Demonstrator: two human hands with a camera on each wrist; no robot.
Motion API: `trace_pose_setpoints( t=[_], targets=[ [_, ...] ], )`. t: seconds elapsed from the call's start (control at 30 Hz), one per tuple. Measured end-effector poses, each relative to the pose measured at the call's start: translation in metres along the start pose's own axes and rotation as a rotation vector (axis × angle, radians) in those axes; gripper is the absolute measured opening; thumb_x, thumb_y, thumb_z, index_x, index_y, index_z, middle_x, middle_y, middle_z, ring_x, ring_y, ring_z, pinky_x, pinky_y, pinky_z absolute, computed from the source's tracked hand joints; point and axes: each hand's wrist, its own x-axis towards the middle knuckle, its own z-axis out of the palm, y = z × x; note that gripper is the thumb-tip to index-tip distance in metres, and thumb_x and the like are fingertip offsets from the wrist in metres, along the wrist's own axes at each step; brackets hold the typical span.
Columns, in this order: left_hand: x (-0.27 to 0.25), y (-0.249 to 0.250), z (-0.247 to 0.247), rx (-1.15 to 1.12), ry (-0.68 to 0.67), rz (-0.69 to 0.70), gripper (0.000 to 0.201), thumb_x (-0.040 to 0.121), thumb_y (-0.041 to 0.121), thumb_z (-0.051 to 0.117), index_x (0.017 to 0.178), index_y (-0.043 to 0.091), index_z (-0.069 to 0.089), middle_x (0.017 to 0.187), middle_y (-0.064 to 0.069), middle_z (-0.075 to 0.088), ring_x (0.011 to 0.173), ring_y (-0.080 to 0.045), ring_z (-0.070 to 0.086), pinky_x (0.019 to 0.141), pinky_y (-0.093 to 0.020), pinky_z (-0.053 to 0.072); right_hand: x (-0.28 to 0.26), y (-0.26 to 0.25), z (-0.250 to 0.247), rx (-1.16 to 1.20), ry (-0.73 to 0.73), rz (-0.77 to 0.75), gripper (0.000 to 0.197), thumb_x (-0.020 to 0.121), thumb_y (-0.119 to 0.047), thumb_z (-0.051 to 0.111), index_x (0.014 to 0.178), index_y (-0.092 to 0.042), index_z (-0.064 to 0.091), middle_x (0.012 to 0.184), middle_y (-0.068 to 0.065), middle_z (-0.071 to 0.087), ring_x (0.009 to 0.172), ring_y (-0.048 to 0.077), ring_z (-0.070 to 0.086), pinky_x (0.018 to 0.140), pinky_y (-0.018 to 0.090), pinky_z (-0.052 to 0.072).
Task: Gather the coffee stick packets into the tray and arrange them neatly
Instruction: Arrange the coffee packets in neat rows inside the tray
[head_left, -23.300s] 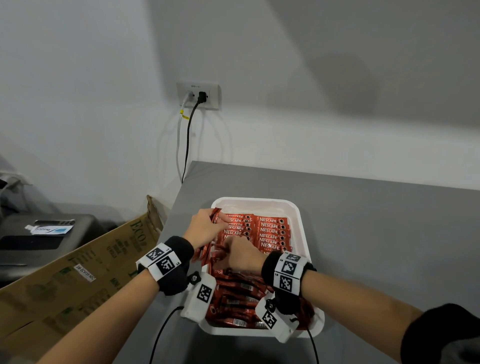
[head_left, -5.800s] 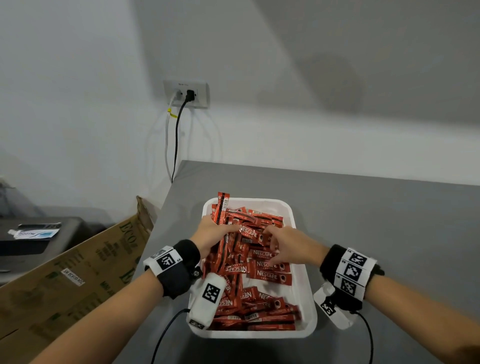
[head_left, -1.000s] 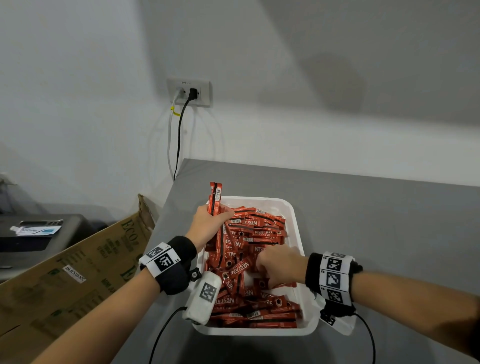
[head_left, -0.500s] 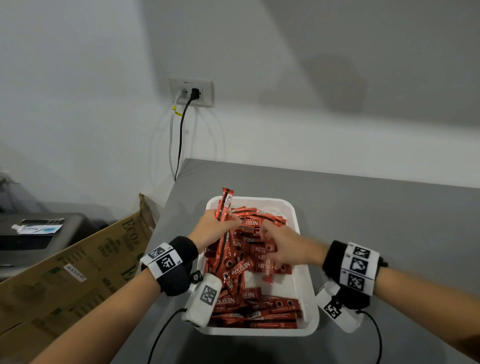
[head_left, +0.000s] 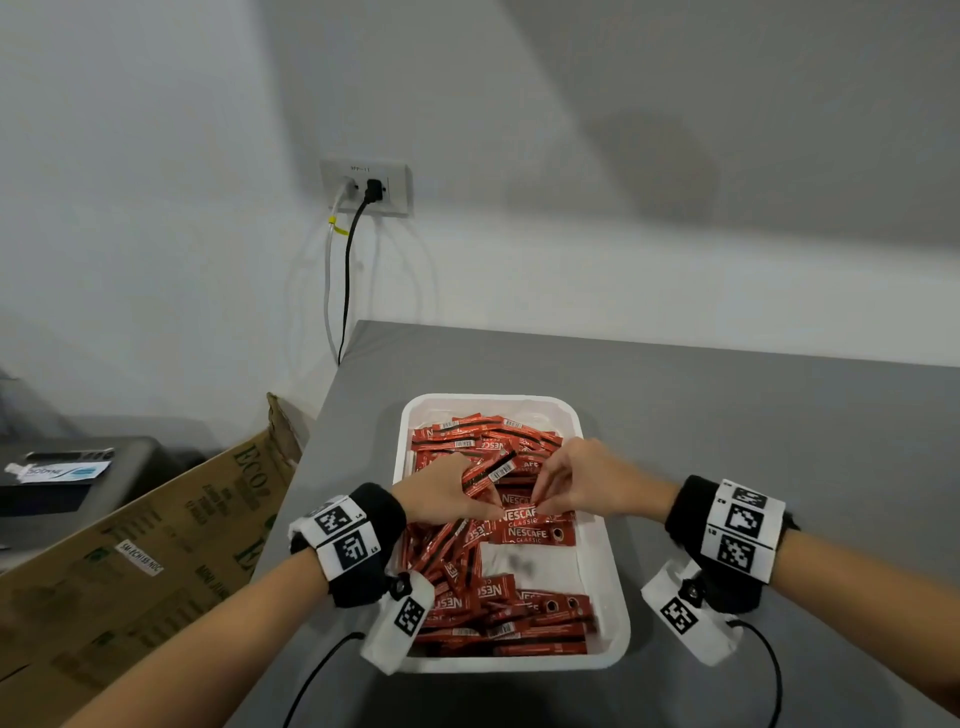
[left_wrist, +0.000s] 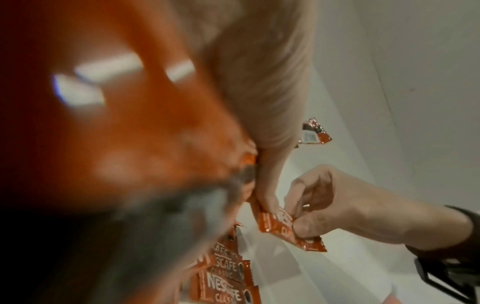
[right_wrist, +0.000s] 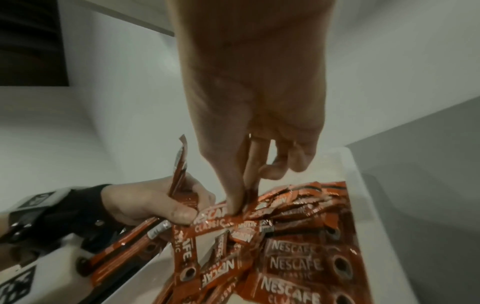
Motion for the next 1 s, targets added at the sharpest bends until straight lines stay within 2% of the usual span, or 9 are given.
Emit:
trace_pose_setpoints(
  t=[0.13,0.27,0.33,0.4,0.47,0.63,0.77,0.9,1.0],
  targets=[
    [0.004,0.002,0.006,0.069,0.067,0.0,0.006,0.081,0.021,0.07,0.081,0.017,0.066,0.082,0.011,0.065,0.079,-0.009,0.064,0.081,-0.024,0.051,0.008,-0.006,0.004,-0.176,-0.028,0.012,0.01,0.076,-0.008,0.076,0.085,-0.004,0.074,0.085,0.003,0.073,0.06,-0.004,0.058,0.063,0.005,0.044],
    [0.008,-0.001,0.002,0.117,0.228,-0.022,0.01,0.081,0.018,0.07,0.087,0.009,0.069,0.093,-0.001,0.069,0.084,-0.012,0.064,0.084,-0.025,0.052,0.011,-0.002,0.019,-0.317,-0.117,0.077,0.014,0.077,-0.008,0.075,0.09,-0.003,0.074,0.096,0.007,0.072,0.073,0.005,0.056,0.065,0.006,0.039],
    [0.007,-0.002,-0.005,0.089,0.297,-0.011,0.007,0.082,0.016,0.069,0.087,0.011,0.07,0.095,0.001,0.069,0.083,-0.007,0.061,0.083,-0.02,0.05,0.014,0.0,0.025,-0.383,-0.158,0.1,0.016,0.076,-0.006,0.075,0.091,-0.001,0.074,0.098,0.009,0.072,0.08,0.01,0.061,0.072,0.013,0.042],
    [0.006,-0.001,-0.009,0.063,0.326,-0.017,0.009,0.081,0.013,0.069,0.089,0.009,0.071,0.092,0.005,0.066,0.079,-0.001,0.058,0.072,-0.006,0.044,0.017,0.001,0.029,-0.451,-0.184,0.118,0.017,0.075,-0.003,0.074,0.091,0.002,0.073,0.098,0.012,0.072,0.088,0.02,0.066,0.078,0.021,0.05],
    [0.005,0.0,-0.011,0.053,0.327,-0.022,0.011,0.081,0.012,0.069,0.091,0.007,0.071,0.088,0.009,0.063,0.077,0.002,0.055,0.066,-0.002,0.041,0.019,-0.002,0.033,-0.513,-0.21,0.14,0.018,0.075,0.0,0.073,0.092,0.005,0.069,0.098,0.015,0.071,0.092,0.025,0.067,0.081,0.03,0.054],
    [0.001,-0.003,-0.01,0.044,0.336,-0.015,0.01,0.082,0.012,0.068,0.09,0.007,0.07,0.095,0.004,0.066,0.077,0.004,0.055,0.067,-0.003,0.04,0.023,-0.008,0.037,-0.65,-0.197,0.164,0.01,0.08,0.0,0.068,0.084,0.0,0.059,0.095,0.015,0.065,0.078,0.021,0.057,0.056,0.02,0.042],
    [0.001,-0.001,-0.009,0.019,0.337,-0.004,0.011,0.082,0.01,0.067,0.091,0.004,0.07,0.091,0.006,0.062,0.074,0.009,0.052,0.064,0.001,0.041,0.022,-0.003,0.04,-0.7,-0.201,0.18,0.031,0.077,-0.008,0.074,0.102,0.0,0.058,0.101,0.012,0.064,0.086,0.024,0.06,0.071,0.026,0.043],
    [0.0,0.001,-0.01,0.011,0.336,-0.001,0.011,0.082,0.009,0.067,0.092,0.003,0.07,0.091,0.006,0.062,0.072,0.008,0.053,0.063,0.0,0.041,0.021,-0.003,0.043,-0.725,-0.179,0.17,0.024,0.078,-0.005,0.072,0.097,-0.001,0.057,0.098,0.012,0.064,0.076,0.02,0.052,0.07,0.025,0.042],
    [-0.002,0.0,-0.014,0.009,0.369,-0.046,0.009,0.084,0.009,0.064,0.09,0.005,0.07,0.073,0.009,0.059,0.055,0.005,0.052,0.052,-0.002,0.039,0.022,-0.006,0.039,-0.698,-0.151,0.146,0.011,0.08,0.001,0.065,0.081,-0.003,0.055,0.084,0.006,0.061,0.082,0.024,0.06,0.062,0.023,0.043]
  ],
)
